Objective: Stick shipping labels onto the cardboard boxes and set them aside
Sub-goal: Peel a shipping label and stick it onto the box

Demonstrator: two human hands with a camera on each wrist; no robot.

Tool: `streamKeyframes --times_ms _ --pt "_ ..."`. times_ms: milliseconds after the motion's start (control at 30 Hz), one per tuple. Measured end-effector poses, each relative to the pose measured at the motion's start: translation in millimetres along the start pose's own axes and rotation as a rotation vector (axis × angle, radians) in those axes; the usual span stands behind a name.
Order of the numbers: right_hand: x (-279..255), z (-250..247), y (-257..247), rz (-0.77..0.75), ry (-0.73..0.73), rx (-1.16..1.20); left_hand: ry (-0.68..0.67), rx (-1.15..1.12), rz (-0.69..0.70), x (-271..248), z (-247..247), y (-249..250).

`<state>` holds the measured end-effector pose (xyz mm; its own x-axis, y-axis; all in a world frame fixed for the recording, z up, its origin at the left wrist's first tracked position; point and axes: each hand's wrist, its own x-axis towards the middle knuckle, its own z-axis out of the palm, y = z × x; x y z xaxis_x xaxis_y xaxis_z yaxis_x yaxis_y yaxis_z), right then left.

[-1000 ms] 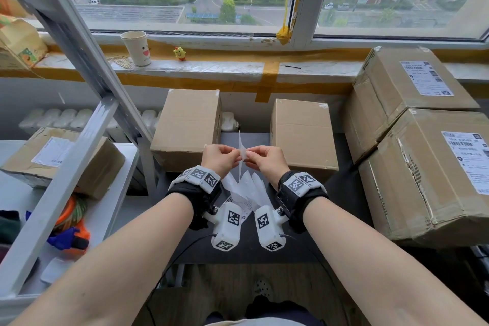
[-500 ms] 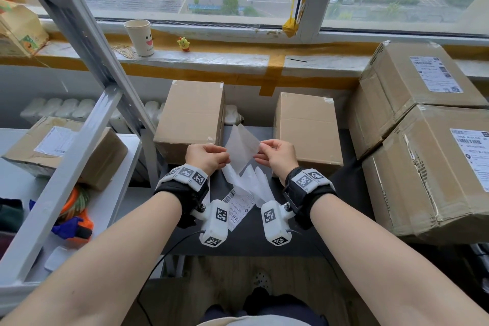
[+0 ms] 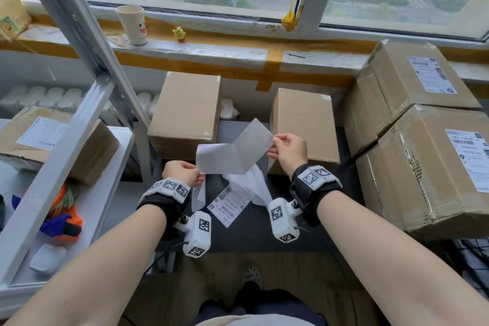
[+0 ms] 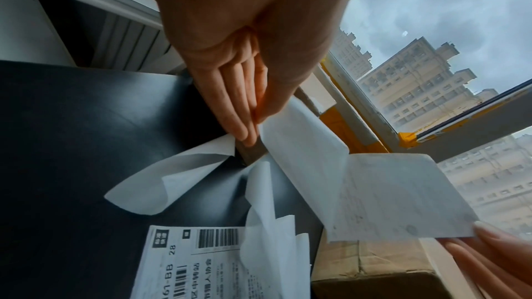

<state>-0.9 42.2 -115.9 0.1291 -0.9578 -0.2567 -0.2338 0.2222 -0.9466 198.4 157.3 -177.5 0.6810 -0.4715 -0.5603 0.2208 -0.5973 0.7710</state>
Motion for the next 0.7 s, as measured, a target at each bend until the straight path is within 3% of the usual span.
streamKeyframes --times_ms 300,467,700 --pt "9 -13 -5 -0.080 0.183 -0.095 0.013 0.031 -0.060 11 -13 -13" --pt "11 -13 -2 -0.067 0.185 -0.125 -0.006 0.062 -0.095 10 -12 -19" --pt "9 -2 2 -0.049 0.125 -0.093 0.006 0.199 -0.008 4 -12 -16"
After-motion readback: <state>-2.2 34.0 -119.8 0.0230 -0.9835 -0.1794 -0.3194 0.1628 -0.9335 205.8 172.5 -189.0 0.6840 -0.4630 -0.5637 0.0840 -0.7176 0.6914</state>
